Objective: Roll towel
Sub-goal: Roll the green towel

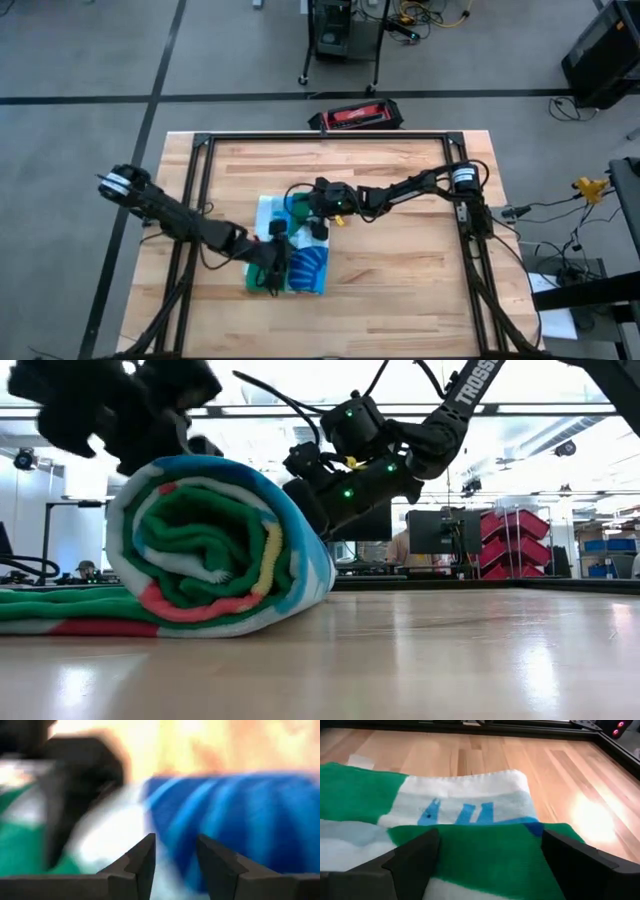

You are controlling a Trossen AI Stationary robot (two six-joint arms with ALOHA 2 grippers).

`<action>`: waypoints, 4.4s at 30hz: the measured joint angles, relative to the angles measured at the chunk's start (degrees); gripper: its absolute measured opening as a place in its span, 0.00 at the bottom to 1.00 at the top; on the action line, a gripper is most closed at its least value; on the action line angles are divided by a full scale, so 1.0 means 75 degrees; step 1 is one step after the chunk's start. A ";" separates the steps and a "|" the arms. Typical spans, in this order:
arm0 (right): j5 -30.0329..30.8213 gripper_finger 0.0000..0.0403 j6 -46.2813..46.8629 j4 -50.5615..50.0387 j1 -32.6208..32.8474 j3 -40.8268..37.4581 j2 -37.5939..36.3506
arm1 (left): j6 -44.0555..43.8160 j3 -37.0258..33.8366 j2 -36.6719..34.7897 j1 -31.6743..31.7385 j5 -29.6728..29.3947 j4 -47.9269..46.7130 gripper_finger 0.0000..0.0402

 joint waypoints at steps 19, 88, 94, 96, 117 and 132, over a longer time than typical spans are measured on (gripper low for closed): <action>0.0093 0.84 -0.0405 -0.0347 0.0742 -0.0439 -0.1217 | -0.1421 0.0009 0.1779 -0.0668 -0.0414 0.1448 0.29; 0.1256 0.84 0.0553 0.0364 0.1849 -0.2206 -0.0739 | -0.0237 -0.2778 0.0633 0.1889 0.0722 0.4226 0.37; 0.1268 0.84 0.0396 -0.0161 0.1842 -0.2023 -0.0882 | -0.0233 -0.2778 0.1867 0.1889 0.0673 0.5863 0.38; 0.1261 0.84 0.0385 -0.0556 0.1842 -0.2010 -0.1131 | -0.0233 -0.2778 0.2212 0.1889 0.0676 0.6353 0.38; 0.1208 0.84 0.0224 -0.3425 0.1955 -0.2041 -0.2780 | 0.0018 -0.0887 0.3248 0.1895 0.0950 0.5439 0.36; 0.1235 0.84 0.0131 -0.2676 0.1949 -0.2054 -0.2795 | -0.0347 -0.0907 0.0836 0.1884 0.0936 0.1583 0.30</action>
